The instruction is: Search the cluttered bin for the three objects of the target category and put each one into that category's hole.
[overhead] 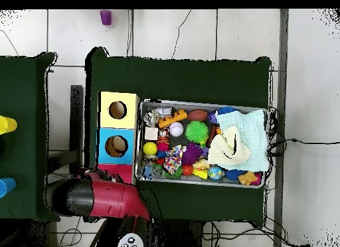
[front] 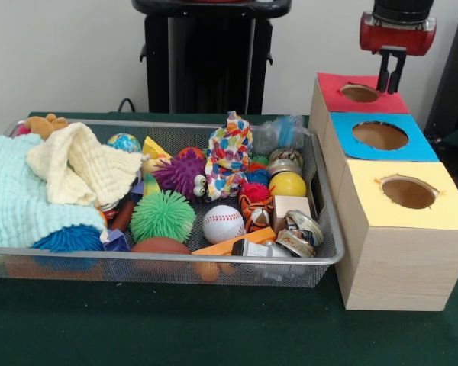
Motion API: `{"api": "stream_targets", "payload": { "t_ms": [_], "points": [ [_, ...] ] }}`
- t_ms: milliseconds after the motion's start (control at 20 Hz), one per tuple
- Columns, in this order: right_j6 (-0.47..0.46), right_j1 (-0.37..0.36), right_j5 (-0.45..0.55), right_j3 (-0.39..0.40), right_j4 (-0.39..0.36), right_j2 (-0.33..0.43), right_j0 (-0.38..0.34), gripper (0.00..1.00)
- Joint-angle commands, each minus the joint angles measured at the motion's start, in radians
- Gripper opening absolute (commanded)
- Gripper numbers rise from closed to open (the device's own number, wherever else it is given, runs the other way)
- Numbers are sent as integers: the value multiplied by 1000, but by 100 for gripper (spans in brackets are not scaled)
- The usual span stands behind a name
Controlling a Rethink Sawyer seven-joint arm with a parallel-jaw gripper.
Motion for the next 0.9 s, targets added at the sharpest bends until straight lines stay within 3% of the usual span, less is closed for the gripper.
{"api": "stream_targets", "payload": {
  "t_ms": [50, 550, 900],
  "points": [
    [303, 91, 79, -135, 66, -16, 21, 0],
    [283, 124, 12, -122, 56, -13, 13, 0],
    [175, 101, 33, -106, -32, -64, -32, 0]
  ]
}}
